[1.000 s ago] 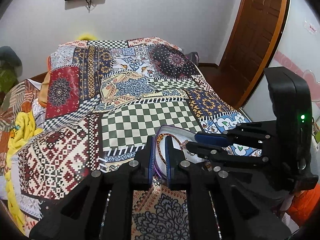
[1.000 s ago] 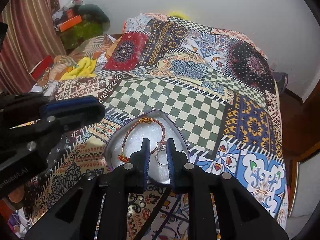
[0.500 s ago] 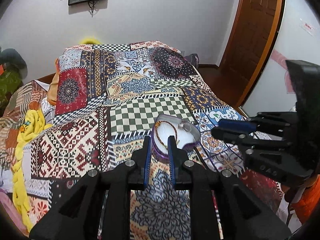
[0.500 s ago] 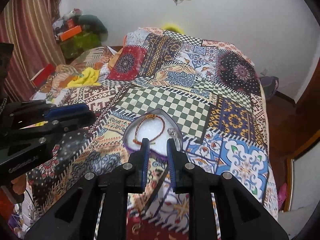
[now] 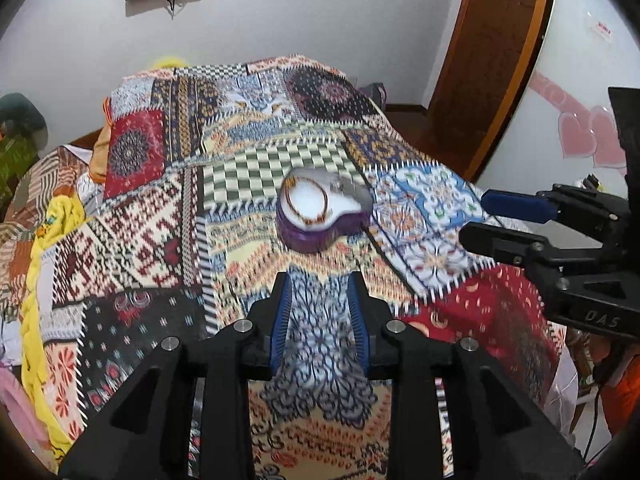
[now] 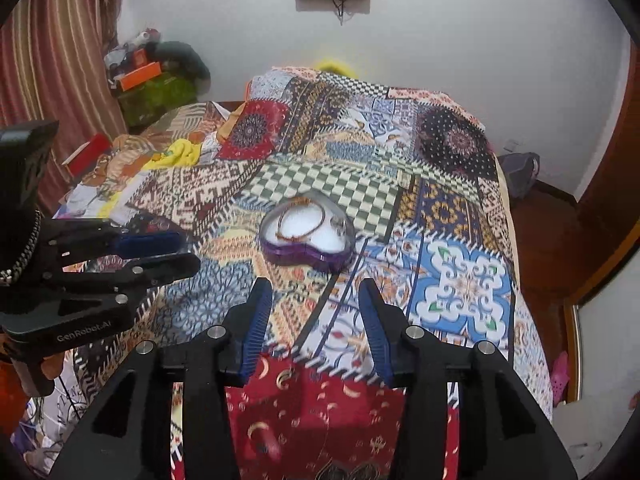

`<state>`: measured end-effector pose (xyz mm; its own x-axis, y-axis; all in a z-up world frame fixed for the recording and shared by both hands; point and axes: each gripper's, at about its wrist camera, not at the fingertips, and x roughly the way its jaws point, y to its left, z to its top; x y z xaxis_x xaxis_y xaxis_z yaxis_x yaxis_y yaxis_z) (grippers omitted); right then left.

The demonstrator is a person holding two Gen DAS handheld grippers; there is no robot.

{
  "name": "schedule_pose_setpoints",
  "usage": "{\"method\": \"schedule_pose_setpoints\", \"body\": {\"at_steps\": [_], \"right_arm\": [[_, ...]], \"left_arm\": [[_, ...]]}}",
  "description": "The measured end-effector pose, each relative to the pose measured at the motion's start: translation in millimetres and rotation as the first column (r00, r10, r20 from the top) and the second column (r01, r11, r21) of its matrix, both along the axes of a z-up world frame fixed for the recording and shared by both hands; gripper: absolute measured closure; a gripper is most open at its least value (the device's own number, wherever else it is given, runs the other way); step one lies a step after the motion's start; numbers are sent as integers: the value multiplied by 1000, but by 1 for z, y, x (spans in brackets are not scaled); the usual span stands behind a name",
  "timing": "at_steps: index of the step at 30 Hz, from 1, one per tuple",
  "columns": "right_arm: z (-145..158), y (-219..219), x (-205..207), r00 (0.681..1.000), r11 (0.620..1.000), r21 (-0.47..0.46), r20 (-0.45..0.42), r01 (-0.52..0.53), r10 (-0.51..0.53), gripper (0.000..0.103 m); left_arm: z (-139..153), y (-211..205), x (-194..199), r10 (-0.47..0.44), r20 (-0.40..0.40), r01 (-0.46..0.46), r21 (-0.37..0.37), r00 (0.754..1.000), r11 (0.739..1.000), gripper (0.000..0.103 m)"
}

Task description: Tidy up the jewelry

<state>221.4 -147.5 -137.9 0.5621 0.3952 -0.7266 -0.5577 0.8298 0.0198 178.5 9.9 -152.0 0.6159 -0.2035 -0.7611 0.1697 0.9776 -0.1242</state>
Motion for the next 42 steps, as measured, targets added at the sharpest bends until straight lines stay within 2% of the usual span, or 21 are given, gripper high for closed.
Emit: {"method": "schedule_pose_setpoints", "body": {"at_steps": [9, 14, 26, 29, 33, 42], "right_arm": [[-32, -5, -12, 998, 1000, -29, -59, 0, -2, 62], [-46, -7, -13, 995, 999, -33, -95, 7, -11, 62], [-66, -17, -6, 988, 999, -25, -155, 21, -25, 62], [-66, -16, -5, 988, 999, -30, -150, 16, -21, 62], [-65, -14, -4, 989, 1000, -27, -148, 10, -14, 62], [-66, -9, -2, 985, 1000, -5, -170, -11, 10, 62]], "left_arm": [[-36, -2, 4, -8, -97, 6, -21, 995, 1000, 74], [-48, -3, 8, -1, -105, 0, -5, 995, 1000, 74], [-56, -3, 39, -31, -117, 26, -41, 993, 999, 74], [-58, -8, 43, -47, -111, 46, -20, 993, 999, 80], [-64, -12, 47, -51, -106, 51, -4, 993, 999, 94], [-50, -1, 36, -35, -76, 31, -55, 996, 998, 95]]}}
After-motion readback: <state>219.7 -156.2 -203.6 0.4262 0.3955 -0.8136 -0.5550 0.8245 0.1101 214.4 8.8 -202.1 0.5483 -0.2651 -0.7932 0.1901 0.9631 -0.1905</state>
